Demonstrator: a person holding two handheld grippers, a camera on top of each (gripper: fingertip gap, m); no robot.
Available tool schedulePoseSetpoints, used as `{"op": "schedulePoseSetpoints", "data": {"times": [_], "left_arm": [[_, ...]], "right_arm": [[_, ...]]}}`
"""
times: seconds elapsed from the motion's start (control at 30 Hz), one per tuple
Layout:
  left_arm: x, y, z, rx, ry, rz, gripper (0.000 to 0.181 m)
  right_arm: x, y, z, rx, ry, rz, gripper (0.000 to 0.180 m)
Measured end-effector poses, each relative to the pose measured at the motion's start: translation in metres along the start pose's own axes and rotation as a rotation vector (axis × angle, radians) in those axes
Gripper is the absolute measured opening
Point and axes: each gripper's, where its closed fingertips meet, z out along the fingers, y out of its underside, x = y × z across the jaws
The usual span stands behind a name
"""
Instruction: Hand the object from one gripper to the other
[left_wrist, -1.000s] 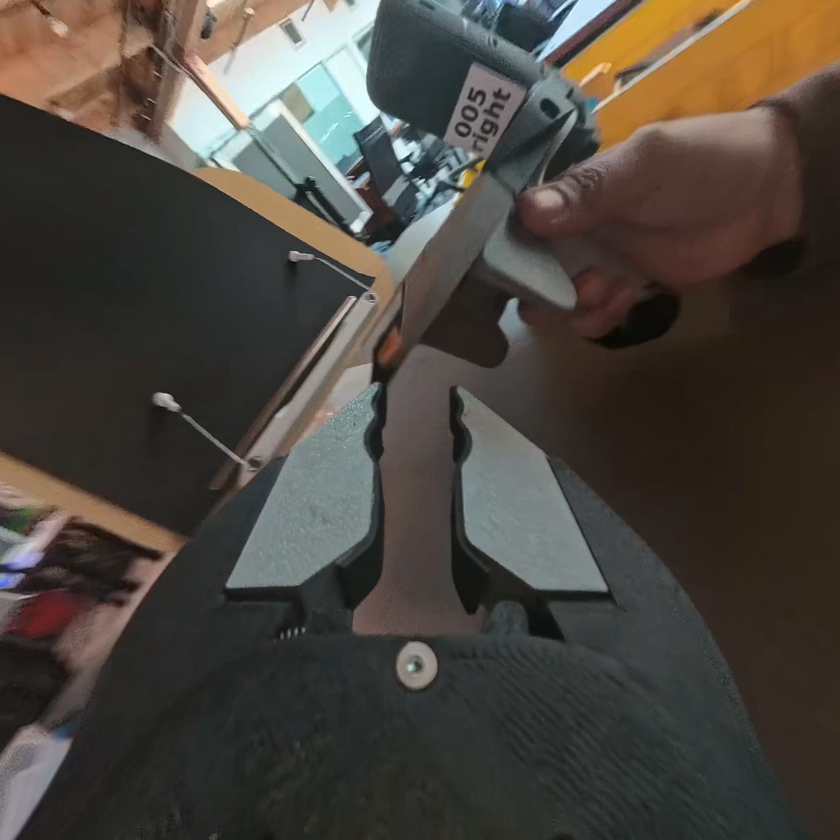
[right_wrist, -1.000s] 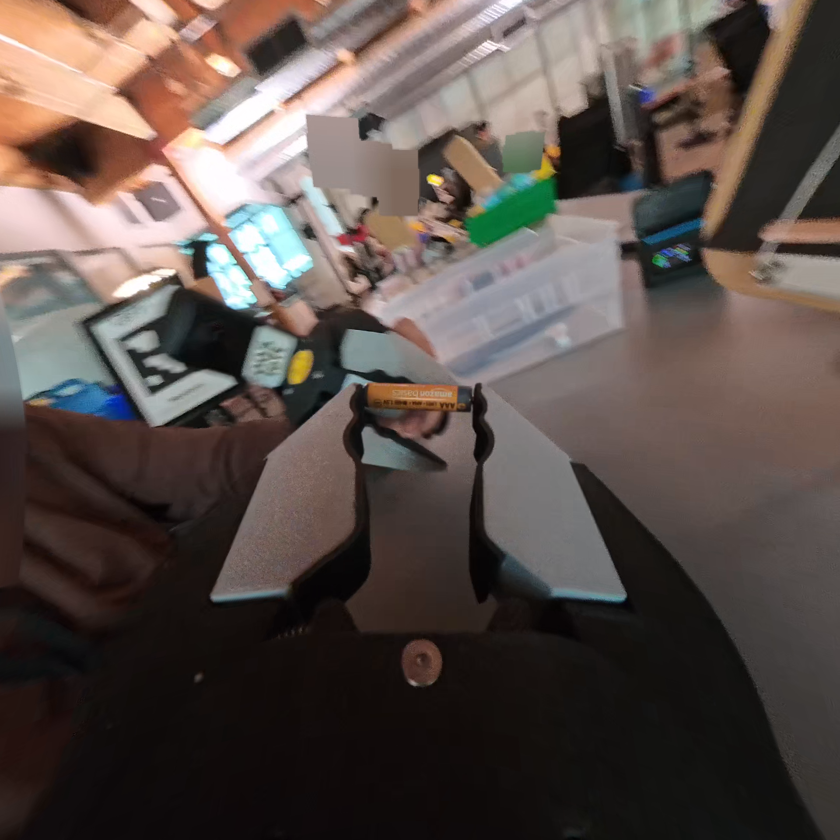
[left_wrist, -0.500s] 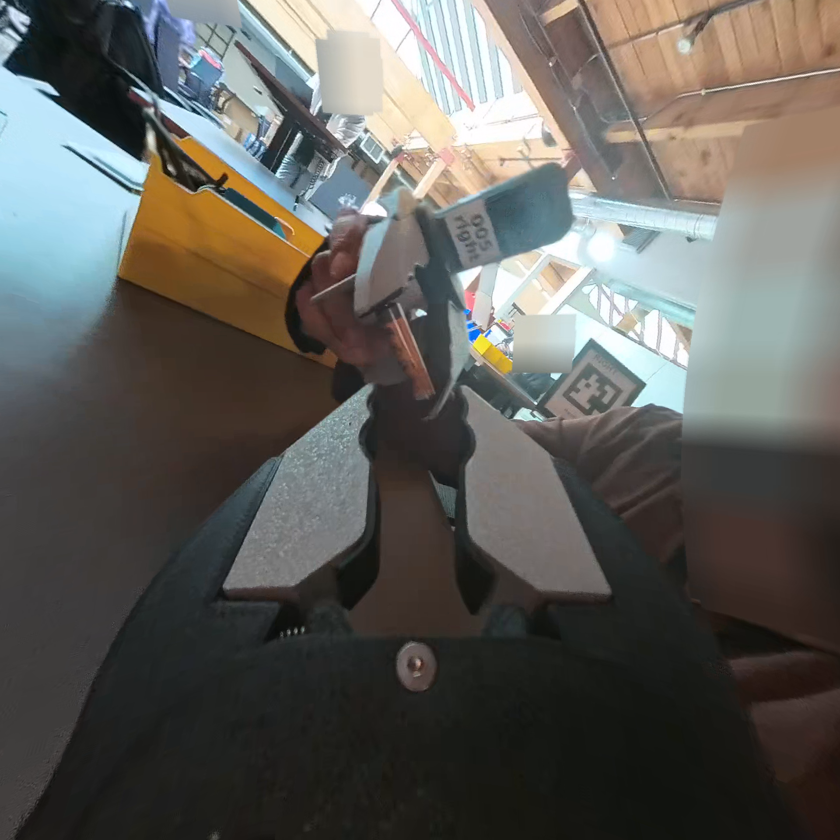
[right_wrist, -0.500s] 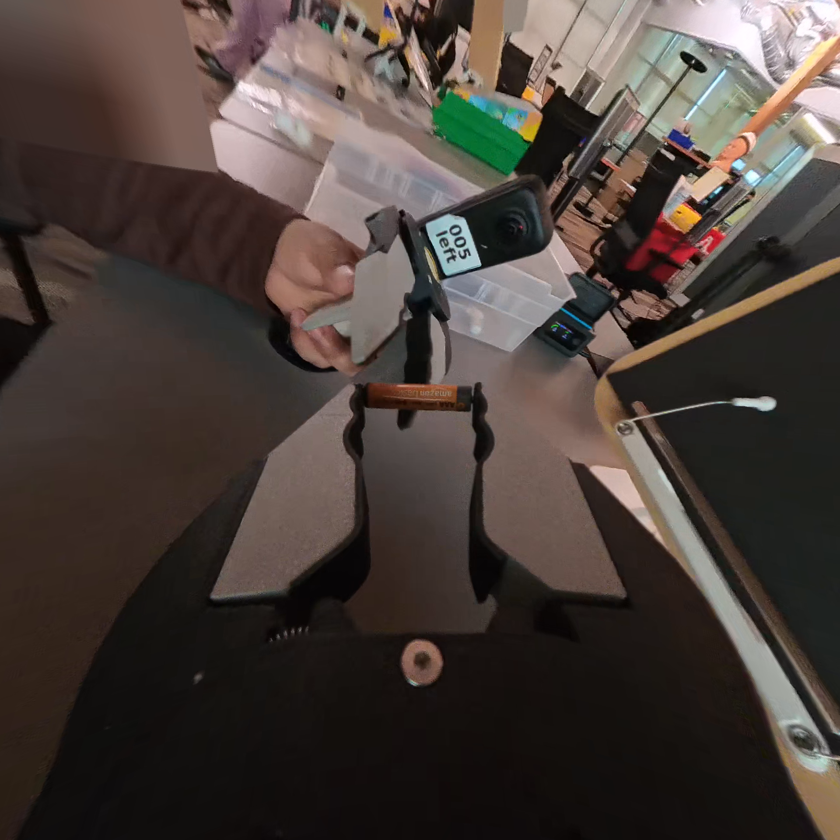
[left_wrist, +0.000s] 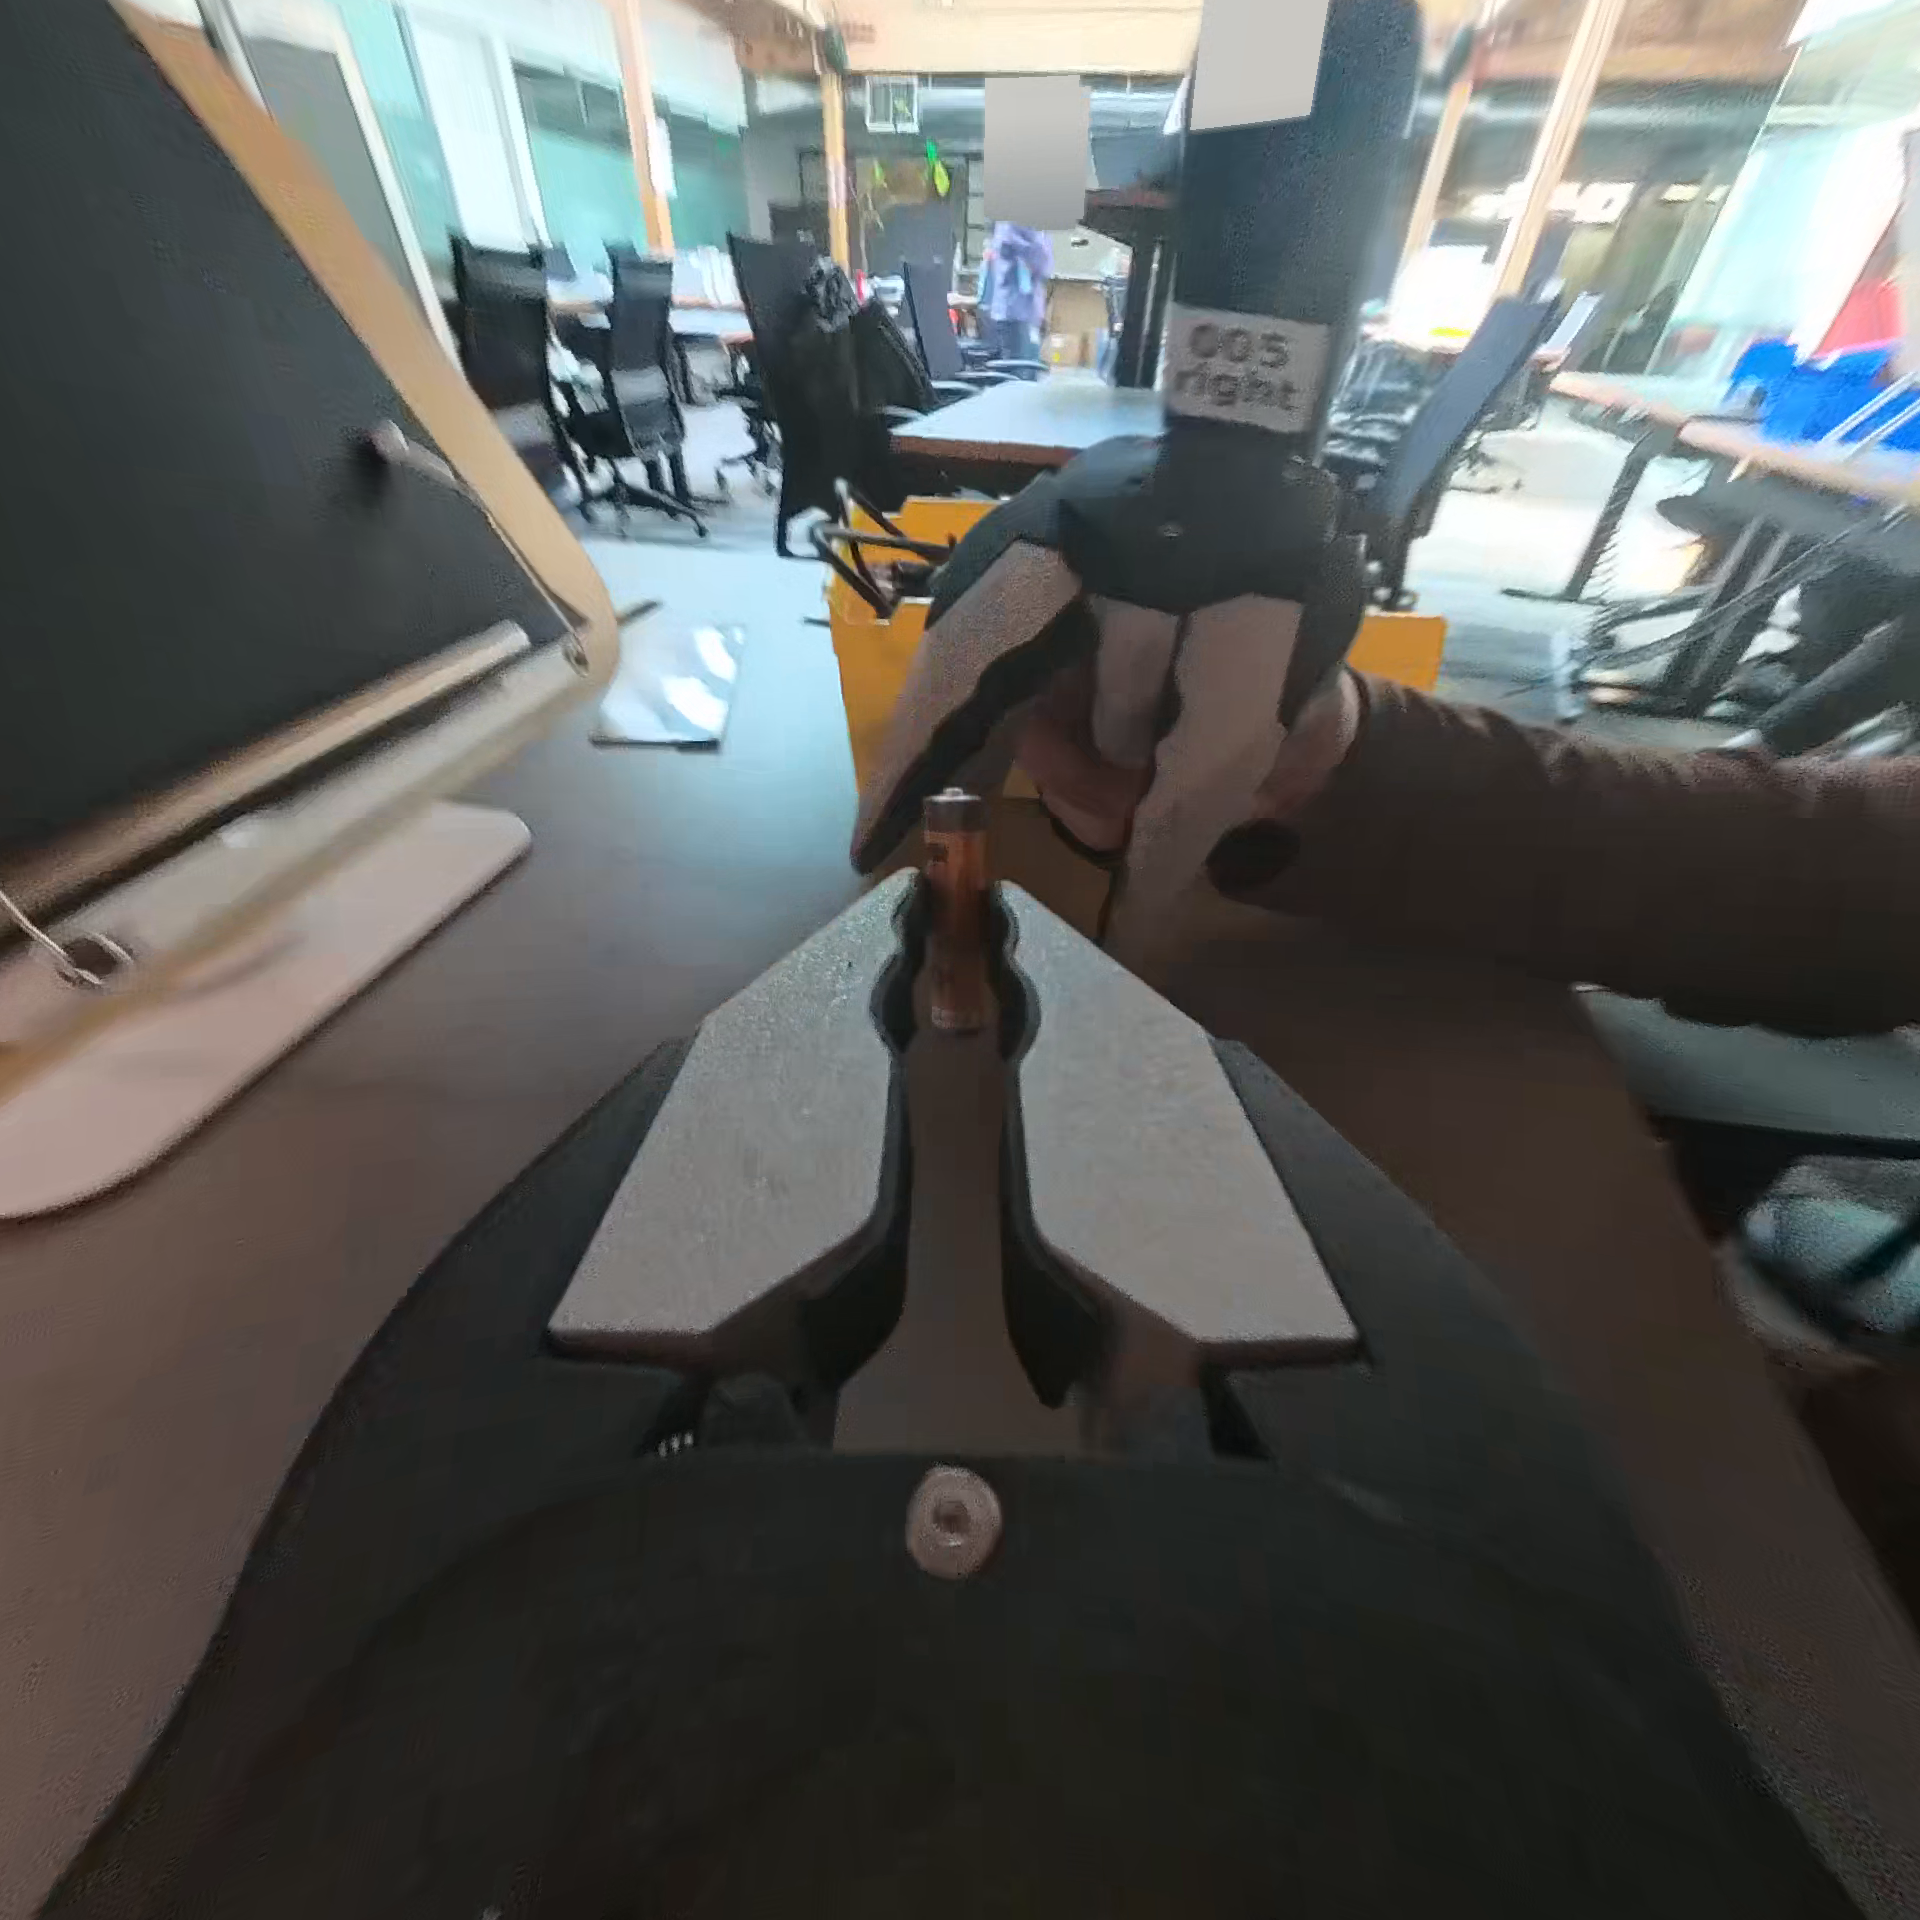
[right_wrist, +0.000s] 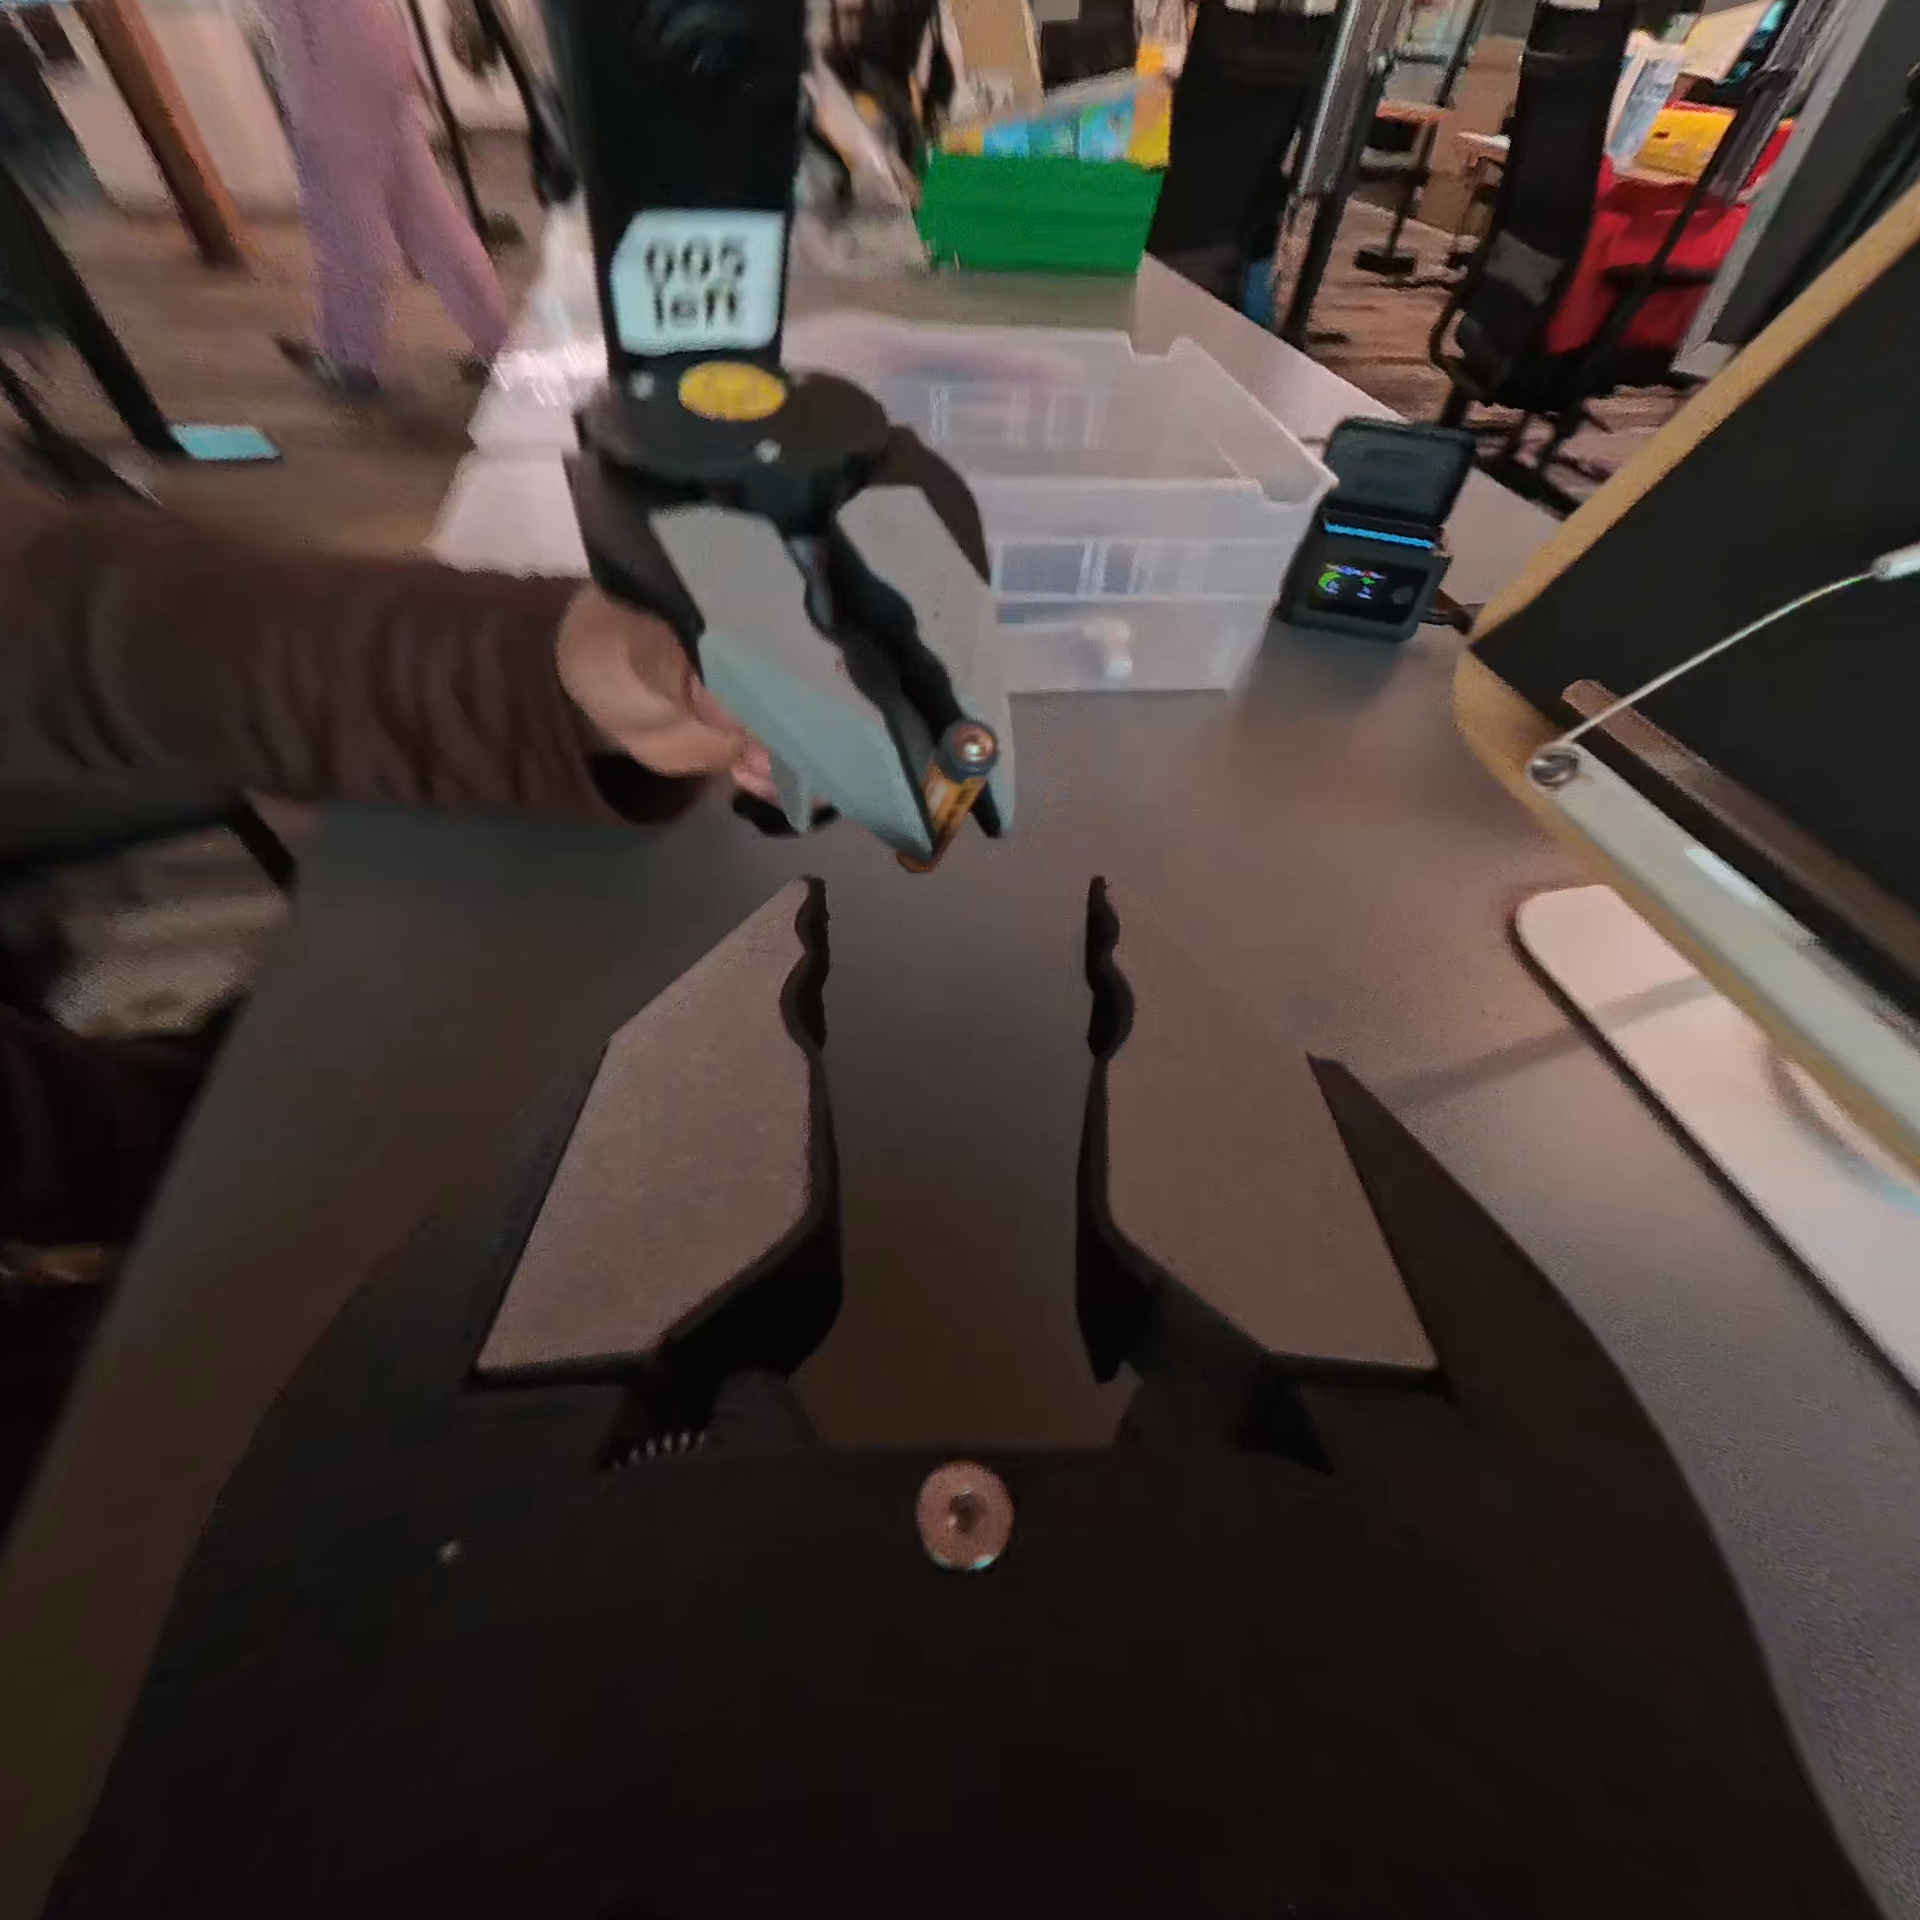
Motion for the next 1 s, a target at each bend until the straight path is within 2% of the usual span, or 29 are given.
{"op": "schedulePoseSetpoints", "data": {"times": [0.1,0.17,0.3,0.4,0.5,0.6,0.7,0.8,0.87,1.0], "left_arm": [[0.001,-0.004,0.000,0.011,-0.043,0.056,0.007],[0.005,-0.002,0.003,0.004,-0.020,0.025,0.007],[0.013,-0.006,0.007,0.035,0.015,-0.020,0.007],[0.012,-0.007,0.008,0.052,0.006,-0.052,0.007],[0.007,-0.002,0.010,0.031,0.004,-0.100,0.007],[-0.006,0.012,0.009,-0.039,-0.037,-0.182,0.012],[-0.014,0.027,0.006,-0.106,-0.025,-0.343,0.035],[-0.012,0.016,0.003,-0.029,0.045,-0.442,0.036],[-0.010,0.008,0.000,0.021,0.103,-0.493,0.046],[0.002,-0.010,-0.007,0.102,0.251,-0.577,0.066]], "right_arm": [[-0.003,-0.020,-0.006,0.144,-0.086,0.122,0.045],[-0.002,-0.026,-0.010,0.192,-0.105,0.153,0.034],[-0.006,-0.023,-0.005,0.184,-0.115,0.141,0.024],[-0.006,-0.027,-0.004,0.215,-0.109,0.128,0.007],[-0.003,-0.022,-0.001,0.176,-0.058,0.077,0.007],[0.009,-0.022,-0.004,0.124,0.121,-0.101,0.007],[0.017,-0.029,-0.014,0.055,0.368,-0.396,0.006],[0.019,-0.029,-0.016,-0.072,0.593,-0.751,0.006],[0.013,-0.030,-0.011,-0.110,0.638,-0.880,0.007],[-0.007,-0.030,0.000,-0.069,0.547,-0.908,0.007]]}}
